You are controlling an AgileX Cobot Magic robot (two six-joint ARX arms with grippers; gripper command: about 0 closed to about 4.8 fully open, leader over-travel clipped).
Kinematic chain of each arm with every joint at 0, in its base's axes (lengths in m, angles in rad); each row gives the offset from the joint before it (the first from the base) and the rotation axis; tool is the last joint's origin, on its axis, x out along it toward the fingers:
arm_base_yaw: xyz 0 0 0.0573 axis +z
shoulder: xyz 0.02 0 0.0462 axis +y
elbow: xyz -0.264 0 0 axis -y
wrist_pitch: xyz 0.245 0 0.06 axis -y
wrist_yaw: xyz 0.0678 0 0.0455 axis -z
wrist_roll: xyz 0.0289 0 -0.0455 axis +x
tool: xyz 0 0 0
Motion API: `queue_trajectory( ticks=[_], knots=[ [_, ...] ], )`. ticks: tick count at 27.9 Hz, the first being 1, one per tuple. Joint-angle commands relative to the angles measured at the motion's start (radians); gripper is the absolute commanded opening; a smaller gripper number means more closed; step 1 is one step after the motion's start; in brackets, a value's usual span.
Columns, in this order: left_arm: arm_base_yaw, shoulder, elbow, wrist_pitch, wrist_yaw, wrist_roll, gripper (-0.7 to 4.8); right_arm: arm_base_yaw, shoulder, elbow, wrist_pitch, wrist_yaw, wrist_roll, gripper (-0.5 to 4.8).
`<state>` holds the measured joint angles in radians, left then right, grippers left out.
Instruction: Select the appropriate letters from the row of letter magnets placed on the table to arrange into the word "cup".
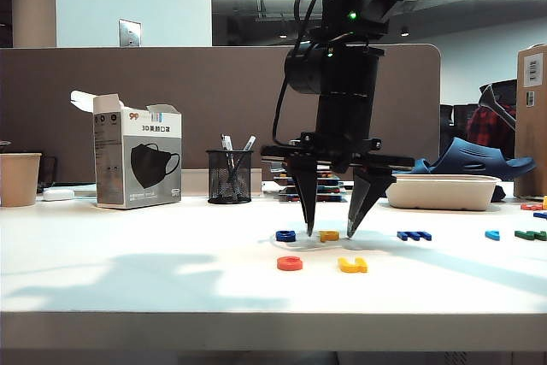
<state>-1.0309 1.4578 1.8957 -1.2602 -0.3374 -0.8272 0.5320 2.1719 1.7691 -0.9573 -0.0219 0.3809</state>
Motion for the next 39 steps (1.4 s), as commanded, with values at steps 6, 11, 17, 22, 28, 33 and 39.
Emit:
queue_trajectory(
  ticks=[6, 11, 17, 22, 28, 33, 39],
  knots=[
    [-0.001, -0.004, 0.004, 0.005, -0.006, 0.005, -0.05, 0.001, 0.007, 0.003, 0.021, 0.002, 0.055, 2.41],
    [-0.001, -0.004, 0.004, 0.005, -0.006, 0.005, -0.05, 0.004, 0.031, 0.003, 0.014, 0.001, 0.065, 2.39],
    [-0.001, -0.004, 0.004, 0.005, -0.006, 0.005, -0.05, 0.005, 0.045, 0.003, -0.013, 0.001, 0.073, 2.38],
    [-0.001, -0.004, 0.004, 0.005, -0.006, 0.005, -0.05, 0.026, 0.048, 0.003, -0.005, 0.002, 0.092, 1.79],
    [-0.001, -0.004, 0.004, 0.005, -0.006, 0.005, -0.05, 0.028, 0.055, 0.003, -0.003, 0.001, 0.117, 1.79],
    [-0.001, -0.004, 0.004, 0.005, -0.006, 0.005, -0.05, 0.027, 0.055, 0.003, -0.003, 0.002, 0.118, 1.79],
    [-0.001, -0.004, 0.004, 0.005, -0.006, 0.005, -0.05, 0.027, 0.055, 0.003, -0.004, 0.001, 0.118, 1.46]
  ],
)
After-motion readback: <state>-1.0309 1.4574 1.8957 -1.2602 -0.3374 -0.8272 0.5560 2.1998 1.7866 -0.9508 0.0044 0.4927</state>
